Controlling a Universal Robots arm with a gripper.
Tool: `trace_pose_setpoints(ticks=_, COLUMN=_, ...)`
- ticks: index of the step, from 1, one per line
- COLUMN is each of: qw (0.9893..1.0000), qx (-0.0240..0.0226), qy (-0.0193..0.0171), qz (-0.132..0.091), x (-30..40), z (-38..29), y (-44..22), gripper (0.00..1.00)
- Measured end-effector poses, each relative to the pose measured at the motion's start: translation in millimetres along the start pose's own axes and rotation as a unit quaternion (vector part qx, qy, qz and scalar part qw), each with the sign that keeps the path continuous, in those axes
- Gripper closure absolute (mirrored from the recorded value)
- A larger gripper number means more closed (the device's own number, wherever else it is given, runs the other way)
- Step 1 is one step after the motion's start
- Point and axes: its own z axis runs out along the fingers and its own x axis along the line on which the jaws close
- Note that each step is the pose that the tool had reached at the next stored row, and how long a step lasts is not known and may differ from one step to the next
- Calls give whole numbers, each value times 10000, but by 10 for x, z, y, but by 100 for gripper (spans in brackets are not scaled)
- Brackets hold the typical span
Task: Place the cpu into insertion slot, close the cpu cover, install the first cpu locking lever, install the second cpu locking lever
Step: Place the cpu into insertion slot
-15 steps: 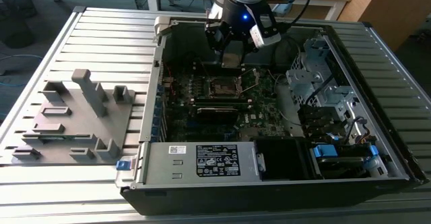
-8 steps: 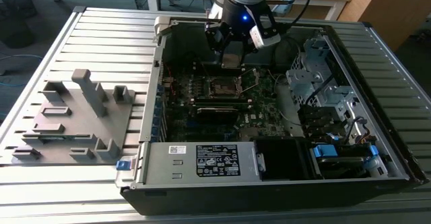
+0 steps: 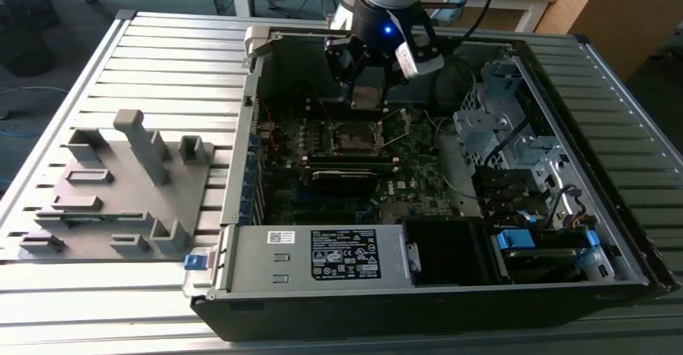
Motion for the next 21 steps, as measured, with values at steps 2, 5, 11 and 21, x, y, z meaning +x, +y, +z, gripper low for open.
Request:
trace_pose_setpoints(ticks=2, qw=10000, qx=-1, qy=0, qz=0, x=0, z=3, y=0, gripper=46)
trace_pose_setpoints(ticks=5, qw=10000, qx=-1, qy=0, qz=0, x=0, z=9, y=-1, gripper=46)
trace_pose_setpoints(ticks=11, qw=10000, qx=-1, qy=-1, qz=0, x=0, z=12, y=-1, gripper=46)
trace_pose_setpoints(ticks=21, qw=10000, qx=0, qy=0, qz=0, x=-1, z=28, y=-2, gripper=46)
